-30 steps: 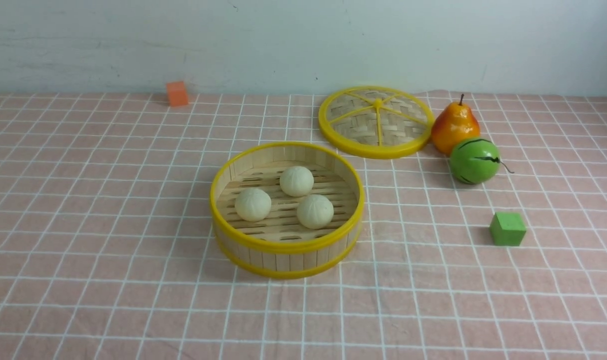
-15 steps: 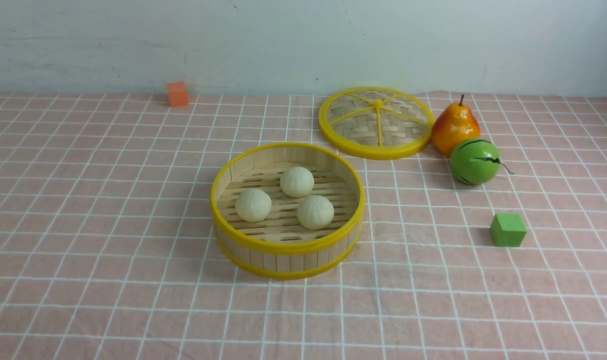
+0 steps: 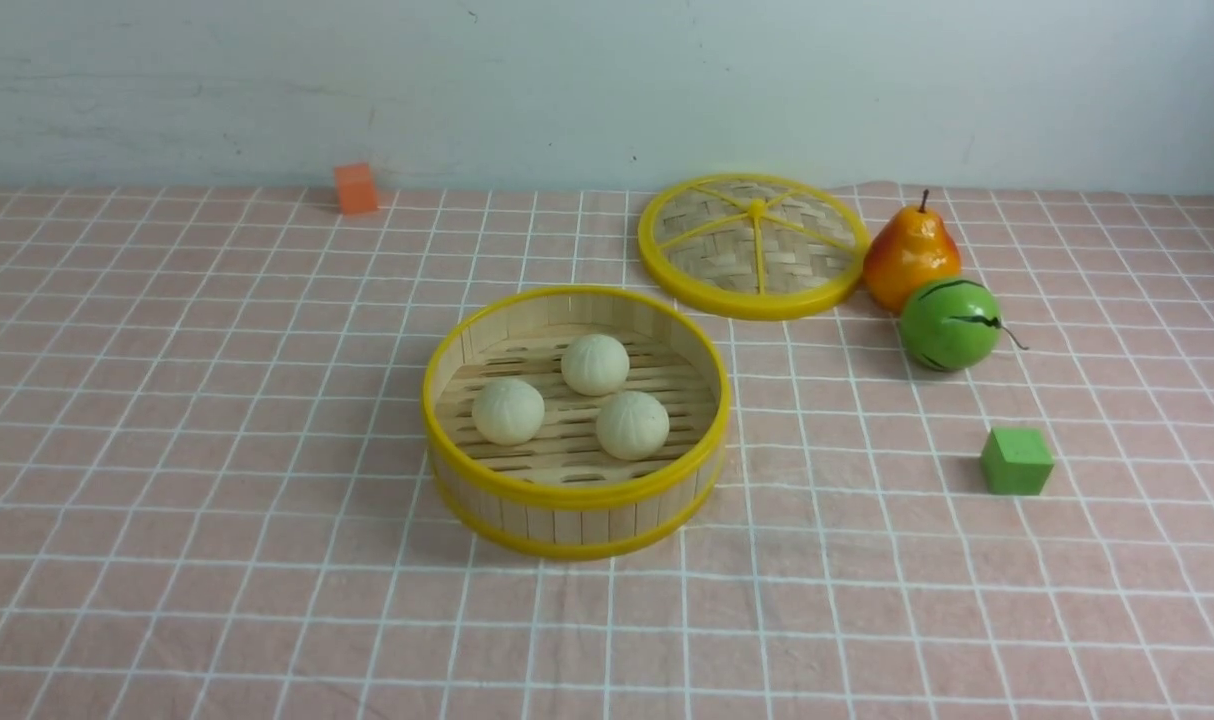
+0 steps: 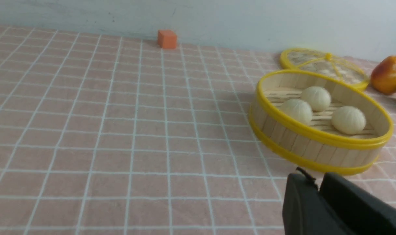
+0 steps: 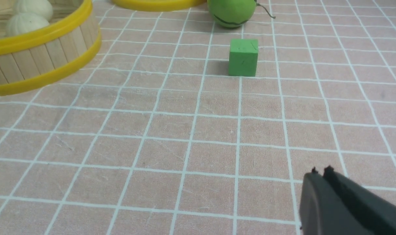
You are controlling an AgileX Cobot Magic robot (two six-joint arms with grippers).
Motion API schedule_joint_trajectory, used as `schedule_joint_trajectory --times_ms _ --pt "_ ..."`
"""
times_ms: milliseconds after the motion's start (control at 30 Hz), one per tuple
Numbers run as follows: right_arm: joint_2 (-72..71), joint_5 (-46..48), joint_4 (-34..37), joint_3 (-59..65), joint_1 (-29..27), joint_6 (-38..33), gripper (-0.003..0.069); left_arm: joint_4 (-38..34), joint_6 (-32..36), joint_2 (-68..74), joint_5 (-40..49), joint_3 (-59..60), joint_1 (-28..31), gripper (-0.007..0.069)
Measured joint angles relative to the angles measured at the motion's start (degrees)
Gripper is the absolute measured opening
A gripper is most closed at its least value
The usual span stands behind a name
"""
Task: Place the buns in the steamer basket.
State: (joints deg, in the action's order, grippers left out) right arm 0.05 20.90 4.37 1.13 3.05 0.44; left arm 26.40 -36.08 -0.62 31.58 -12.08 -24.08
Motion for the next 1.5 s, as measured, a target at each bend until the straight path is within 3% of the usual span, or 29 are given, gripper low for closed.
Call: schedule_joint_trajectory --times_ms 33,233,400,1500 --pt "0.0 0.05 0.0 0.0 -0.02 0.0 0.0013 0.0 0.0 0.0 0.0 0.0 0.0 0.0073" --pt "0.0 0.04 0.0 0.0 -0.02 0.0 0.0022 -19.88 15.84 0.0 -6.72 6.43 15.41 -0.0014" --pt "0.0 0.04 0.0 0.0 -0.02 0.0 0.0027 -26.4 21.74 0.0 -10.98 13.1 18.78 -0.0013" --pt "0.0 0.04 0.02 0.0 -0.02 0.0 0.008 -27.31 24.03 0.0 -8.59 13.83 18.87 -0.0013"
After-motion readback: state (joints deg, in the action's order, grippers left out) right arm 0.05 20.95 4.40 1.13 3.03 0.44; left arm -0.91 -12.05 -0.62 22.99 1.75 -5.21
